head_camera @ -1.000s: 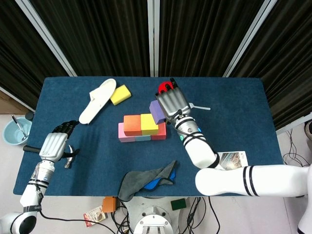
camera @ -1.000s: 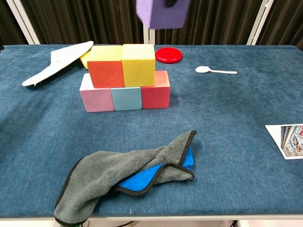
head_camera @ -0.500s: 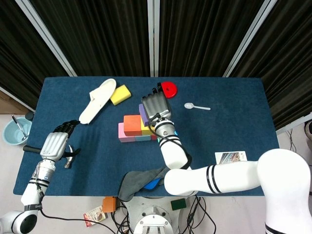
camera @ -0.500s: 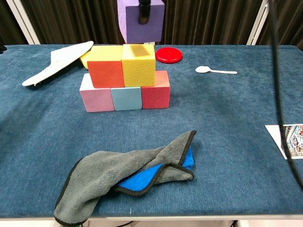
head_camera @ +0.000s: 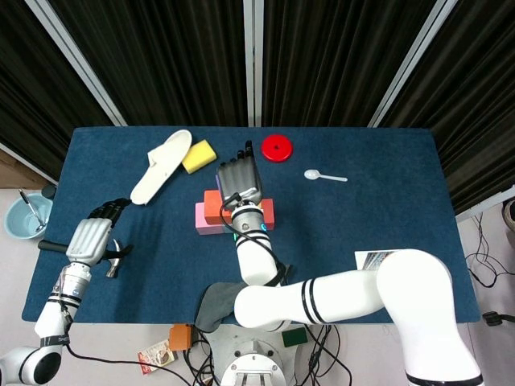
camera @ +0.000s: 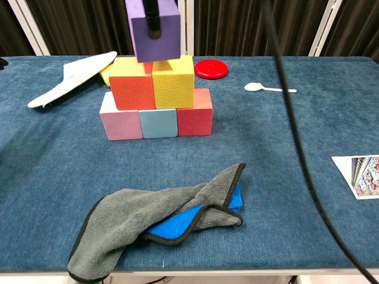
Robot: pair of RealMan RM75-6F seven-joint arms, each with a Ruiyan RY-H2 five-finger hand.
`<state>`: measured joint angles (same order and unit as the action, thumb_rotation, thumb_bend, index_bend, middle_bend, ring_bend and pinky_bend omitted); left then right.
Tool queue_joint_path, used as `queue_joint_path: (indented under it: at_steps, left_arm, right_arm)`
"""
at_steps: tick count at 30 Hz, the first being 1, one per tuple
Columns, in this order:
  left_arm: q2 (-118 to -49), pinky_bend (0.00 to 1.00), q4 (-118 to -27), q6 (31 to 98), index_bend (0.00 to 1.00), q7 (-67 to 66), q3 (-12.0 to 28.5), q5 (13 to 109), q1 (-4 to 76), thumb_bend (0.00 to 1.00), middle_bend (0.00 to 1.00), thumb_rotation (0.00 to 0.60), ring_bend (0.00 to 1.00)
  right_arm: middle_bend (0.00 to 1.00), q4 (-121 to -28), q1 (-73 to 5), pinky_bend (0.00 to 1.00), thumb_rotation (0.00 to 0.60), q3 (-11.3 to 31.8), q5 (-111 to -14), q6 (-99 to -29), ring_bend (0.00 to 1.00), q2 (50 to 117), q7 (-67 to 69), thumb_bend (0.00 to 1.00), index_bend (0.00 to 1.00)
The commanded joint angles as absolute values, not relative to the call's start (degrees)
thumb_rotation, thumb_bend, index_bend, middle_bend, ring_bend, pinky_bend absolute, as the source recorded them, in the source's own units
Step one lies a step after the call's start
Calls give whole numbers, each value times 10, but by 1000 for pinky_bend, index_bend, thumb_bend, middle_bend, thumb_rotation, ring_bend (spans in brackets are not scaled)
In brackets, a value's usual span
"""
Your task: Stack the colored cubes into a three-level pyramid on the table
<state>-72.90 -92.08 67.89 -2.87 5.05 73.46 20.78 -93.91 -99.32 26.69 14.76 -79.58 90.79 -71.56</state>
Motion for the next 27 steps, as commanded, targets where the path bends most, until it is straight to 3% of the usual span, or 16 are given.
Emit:
queue_joint_path:
  at_steps: [1,6,10,14,19,27]
  left_arm:
    - [-730,177,-919,679,113,-25,50,735,206,174,98,600,100]
    - [-731,178,-913,678,113,-20,49,736,204,174,98,600,100]
    - [-732,177,-911,677,114,-18,49,736,204,174,97,600,100]
    - [-731,177,-913,676,113,-20,52,735,205,174,97,600,100]
    - [-731,177,-918,676,113,-25,53,736,206,174,97,600,100]
    - [-730,176,-919,673,114,-25,53,730,204,174,94,600,100]
  right_arm:
    - [467,-928,-995,0,600,274,146,-795,167,922,-727,251,495]
    - [457,-912,-990,0,600,277,141,-788,167,938,-746,240,442]
    - [331,-922,-976,0,600,283,128,-778,134,934,-747,158,268]
    - [260,-943,-963,0,600,284,115,-778,100,925,-749,61,161]
    - [230,-968,-943,0,600,286,94,-761,89,909,-740,21,126]
    - [252,-1021,-862,0,600,257,-47,-632,78,832,-656,0,160]
